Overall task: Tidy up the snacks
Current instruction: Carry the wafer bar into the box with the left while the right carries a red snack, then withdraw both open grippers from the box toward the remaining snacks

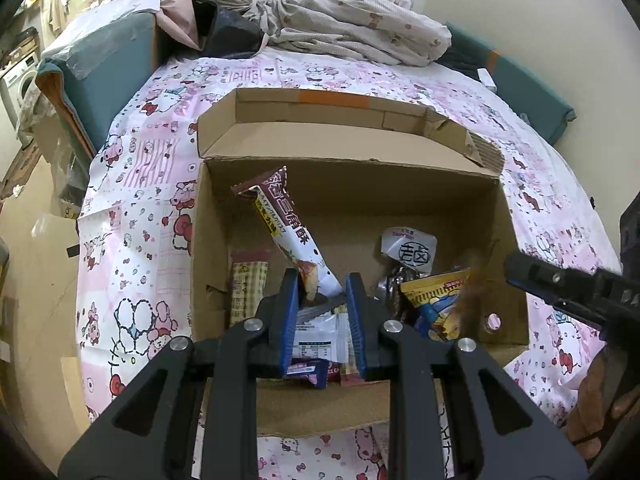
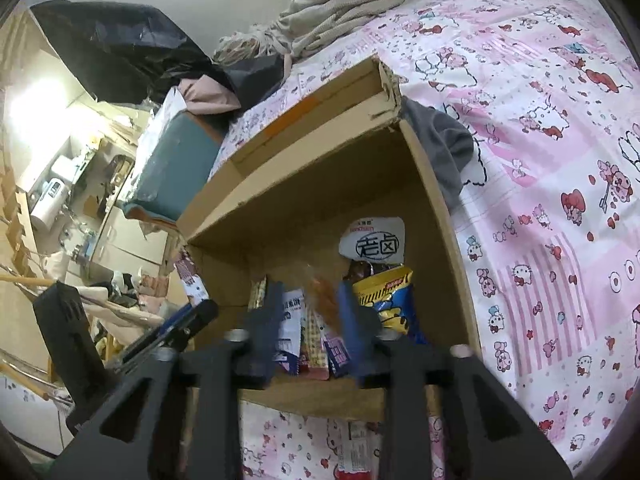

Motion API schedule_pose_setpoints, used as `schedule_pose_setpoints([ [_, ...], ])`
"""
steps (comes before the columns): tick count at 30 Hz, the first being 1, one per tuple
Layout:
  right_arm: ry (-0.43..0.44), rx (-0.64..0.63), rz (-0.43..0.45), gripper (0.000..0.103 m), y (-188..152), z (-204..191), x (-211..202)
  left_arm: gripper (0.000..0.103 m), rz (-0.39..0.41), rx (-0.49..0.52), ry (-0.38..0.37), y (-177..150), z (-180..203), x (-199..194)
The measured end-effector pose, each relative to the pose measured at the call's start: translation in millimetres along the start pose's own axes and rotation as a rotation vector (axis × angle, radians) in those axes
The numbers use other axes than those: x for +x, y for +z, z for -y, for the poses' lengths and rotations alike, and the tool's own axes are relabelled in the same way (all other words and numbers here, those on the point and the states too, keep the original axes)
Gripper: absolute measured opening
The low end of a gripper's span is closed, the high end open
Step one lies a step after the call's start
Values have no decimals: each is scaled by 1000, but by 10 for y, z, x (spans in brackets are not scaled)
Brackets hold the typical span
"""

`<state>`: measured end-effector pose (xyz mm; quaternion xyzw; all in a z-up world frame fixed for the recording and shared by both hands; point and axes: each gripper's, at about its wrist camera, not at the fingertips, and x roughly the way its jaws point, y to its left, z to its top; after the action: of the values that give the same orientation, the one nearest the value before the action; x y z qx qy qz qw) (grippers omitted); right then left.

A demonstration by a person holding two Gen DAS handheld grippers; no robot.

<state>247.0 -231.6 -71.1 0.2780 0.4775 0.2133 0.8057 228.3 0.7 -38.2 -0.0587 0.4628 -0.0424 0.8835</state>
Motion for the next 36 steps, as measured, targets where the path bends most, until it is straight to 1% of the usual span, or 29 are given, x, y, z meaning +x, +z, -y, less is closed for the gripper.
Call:
schedule_pose_setpoints([
  [1, 5, 0, 10, 69, 6, -7, -14, 22, 2, 6, 1, -2, 10, -8],
  [2, 5, 0, 27, 82, 9, -22, -40, 28, 2, 12, 5, -4, 23, -16],
  [3, 2, 0, 42, 88, 13, -36, -66, 33, 3, 15, 6, -5, 35, -27],
  [4, -4, -4, 54, 90, 23, -59, -93, 49, 10, 15, 5, -7, 43, -46],
  [5, -6, -7, 59, 90, 30, -73, -107, 71, 17, 7, -1, -11, 39, -68],
  [7, -11, -17, 66, 91, 34, -99, -126, 91, 32, -19, -12, -17, 25, -114],
  [8, -19, -19, 65, 91, 34, -107, -128, 92, 45, -30, -17, -21, 18, -146],
  [14, -31, -30, 66, 91, 20, -145, -170, 92, 62, -37, -4, -34, 20, -230],
  [19, -64, -55, 77, 91, -15, -207, -251, 92, 87, -41, 20, -83, 16, -344],
  [23, -95, -58, 95, 91, -65, -220, -365, 92, 99, -40, 28, -139, 26, -449],
  [29, -179, -107, 67, 91, -207, -272, -459, 92, 87, -13, 38, -280, 95, -517],
  [31, -190, -104, 55, 94, -264, -292, -501, 92, 76, -28, 30, -336, 90, -529],
  [32, -198, -99, 57, 101, -299, -311, -536, 92, 70, -35, 28, -363, 88, -536],
  [36, -226, -111, 69, 102, -435, -407, -690, 92, 50, -42, 26, -494, 117, -566],
])
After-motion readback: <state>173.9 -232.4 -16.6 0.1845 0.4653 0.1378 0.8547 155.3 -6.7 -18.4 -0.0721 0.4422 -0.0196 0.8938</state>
